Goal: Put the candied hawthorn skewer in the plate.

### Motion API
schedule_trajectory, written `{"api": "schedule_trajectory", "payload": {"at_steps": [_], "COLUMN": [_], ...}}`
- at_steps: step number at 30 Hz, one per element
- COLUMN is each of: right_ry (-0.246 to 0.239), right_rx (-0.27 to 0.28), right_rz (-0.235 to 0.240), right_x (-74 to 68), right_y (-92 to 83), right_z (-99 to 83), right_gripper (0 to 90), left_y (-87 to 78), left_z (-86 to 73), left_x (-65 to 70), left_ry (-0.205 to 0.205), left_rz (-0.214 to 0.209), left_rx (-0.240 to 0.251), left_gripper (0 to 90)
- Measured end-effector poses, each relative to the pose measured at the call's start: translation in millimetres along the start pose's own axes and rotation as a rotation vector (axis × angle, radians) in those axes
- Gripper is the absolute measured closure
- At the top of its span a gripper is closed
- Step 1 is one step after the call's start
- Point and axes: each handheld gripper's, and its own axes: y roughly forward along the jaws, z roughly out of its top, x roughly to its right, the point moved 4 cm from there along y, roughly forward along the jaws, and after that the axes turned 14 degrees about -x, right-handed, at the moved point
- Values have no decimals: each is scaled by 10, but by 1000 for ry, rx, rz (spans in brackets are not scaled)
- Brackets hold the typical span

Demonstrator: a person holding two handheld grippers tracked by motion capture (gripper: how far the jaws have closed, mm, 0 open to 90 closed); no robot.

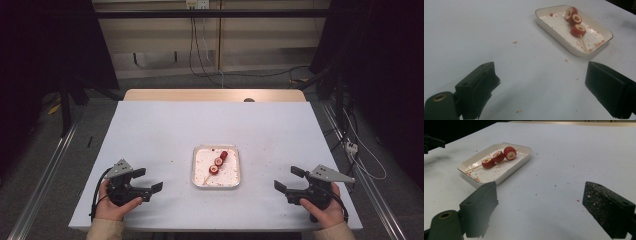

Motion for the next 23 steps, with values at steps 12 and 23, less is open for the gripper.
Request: {"api": "schedule_trajectory", "payload": {"at_steps": [12, 23], "right_ry": [-3, -13], "right_rx": [-8, -6], "right_rz": [5, 8], "right_x": [-25, -51], "right_y": [27, 41], "right_z": [-15, -2], "right_gripper": [125, 125], "left_y": [-20, 7], "left_z": [-17, -6], "left_x": [-28, -17], "left_ry": [-12, -3], "left_rz": [1, 1], "left_rx": [9, -3], "left_gripper": [95, 95]}}
